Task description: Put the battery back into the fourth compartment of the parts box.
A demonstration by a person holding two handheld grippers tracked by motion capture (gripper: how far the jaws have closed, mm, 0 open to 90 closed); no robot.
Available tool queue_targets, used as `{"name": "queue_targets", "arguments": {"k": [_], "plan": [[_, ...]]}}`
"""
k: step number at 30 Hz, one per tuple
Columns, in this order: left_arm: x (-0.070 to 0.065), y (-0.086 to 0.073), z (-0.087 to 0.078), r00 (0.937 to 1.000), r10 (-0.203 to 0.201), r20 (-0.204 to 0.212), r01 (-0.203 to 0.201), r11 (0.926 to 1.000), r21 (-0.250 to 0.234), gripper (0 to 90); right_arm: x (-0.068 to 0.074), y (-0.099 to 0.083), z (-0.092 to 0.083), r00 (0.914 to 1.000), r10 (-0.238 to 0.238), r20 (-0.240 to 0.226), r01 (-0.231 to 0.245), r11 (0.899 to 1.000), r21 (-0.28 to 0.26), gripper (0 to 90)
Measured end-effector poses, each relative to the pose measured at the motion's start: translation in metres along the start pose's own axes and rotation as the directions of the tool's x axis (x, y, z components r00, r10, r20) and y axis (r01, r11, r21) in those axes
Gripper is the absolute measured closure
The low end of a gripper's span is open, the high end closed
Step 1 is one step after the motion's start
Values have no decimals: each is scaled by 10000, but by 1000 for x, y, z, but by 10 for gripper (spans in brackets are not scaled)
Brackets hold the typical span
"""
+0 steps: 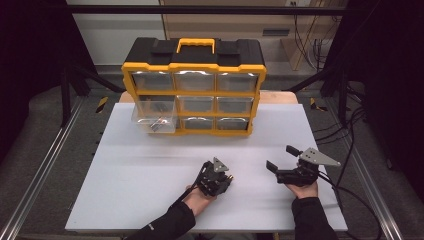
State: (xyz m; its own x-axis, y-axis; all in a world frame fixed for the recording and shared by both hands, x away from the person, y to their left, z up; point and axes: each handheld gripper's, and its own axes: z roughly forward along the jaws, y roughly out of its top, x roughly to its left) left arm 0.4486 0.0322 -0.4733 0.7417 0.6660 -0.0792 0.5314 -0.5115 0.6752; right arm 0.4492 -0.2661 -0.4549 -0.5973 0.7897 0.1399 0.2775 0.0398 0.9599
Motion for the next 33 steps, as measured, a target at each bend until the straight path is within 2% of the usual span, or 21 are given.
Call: {"name": "queue_targets", "arguments": {"k": [4, 7, 8, 10, 11, 13, 16, 17, 18, 19, 20, 21, 22, 23, 24, 27, 28, 33], "plan": [[1, 1, -7, 10000, -52, 78, 54, 9998, -179, 761, 0, 0, 0, 10000, -22, 13, 22, 10000, -9, 2], [5, 3, -21, 9998, -39, 172, 46, 9991, -418, 761, 0, 0, 0, 10000, 3, -7, -3, 10000, -4, 2], [5, 3, -21, 9998, -39, 172, 46, 9991, -418, 761, 0, 0, 0, 10000, 3, -7, -3, 10000, -4, 2], [10, 5, -33, 9998, -73, 177, 85, 9977, -668, 761, 0, 0, 0, 10000, 4, -8, -4, 10000, -1, 2], [10, 5, -33, 9998, -73, 177, 85, 9977, -668, 760, 0, 0, 0, 10000, 4, -8, -4, 10000, -1, 2], [16, 6, -46, 9997, -142, 199, 161, 9953, -958, 761, 0, 0, 0, 10000, -76, 30, 76, 10000, 8, 2], [19, 8, -53, 9997, -118, 232, 142, 9941, -1078, 761, 1, 0, 0, 10000, -19, 23, 19, 10000, 48, 2], [22, 10, -62, 9996, -122, 235, 150, 9922, -1235, 761, 1, 0, 0, 10000, -26, 23, 26, 10000, 45, 2], [22, 10, -62, 9996, -122, 235, 150, 9922, -1235, 760, 1, 0, 0, 10000, -26, 23, 26, 10000, 45, 2], [26, 12, -72, 9996, -143, 243, 176, 9895, -1434, 760, 0, 0, 0, 10000, -50, 18, 50, 10000, 4, 2], [26, 12, -72, 9996, -143, 243, 176, 9895, -1434, 760, 0, 0, 0, 10000, -57, 15, 57, 10000, 0, 2], [31, 14, -82, 9996, -146, 224, 180, 9868, -1610, 761, 0, 0, 0, 10000, -62, 21, 62, 10000, 1, 2], [31, 14, -82, 9996, -146, 224, 180, 9868, -1610, 760, 0, 0, 0, 10000, -74, 28, 74, 10000, 1, 2], [36, 16, -92, 9997, -180, 144, 203, 9844, -1746, 760, 0, 0, 0, 10000, -83, 38, 83, 10000, 18, 2], [36, 16, -92, 9997, -180, 144, 203, 9844, -1746, 760, 0, 0, 0, 10000, -80, 35, 80, 10000, 27, 2], [47, 19, -109, 9998, -182, -6, 178, 9807, -1945, 760, 1, 0, 0, 10000, -60, 36, 60, 10000, 23, 2], [47, 19, -109, 9998, -182, -6, 178, 9807, -1945, 760, 1, 0, 0, 10000, -60, 36, 60, 10000, 23, 2], [62, 22, -130, 9994, -281, -195, 230, 9737, -2266, 761, 0, 0, 0, 10000, -67, 45, 67, 10000, 55, 2]]}}
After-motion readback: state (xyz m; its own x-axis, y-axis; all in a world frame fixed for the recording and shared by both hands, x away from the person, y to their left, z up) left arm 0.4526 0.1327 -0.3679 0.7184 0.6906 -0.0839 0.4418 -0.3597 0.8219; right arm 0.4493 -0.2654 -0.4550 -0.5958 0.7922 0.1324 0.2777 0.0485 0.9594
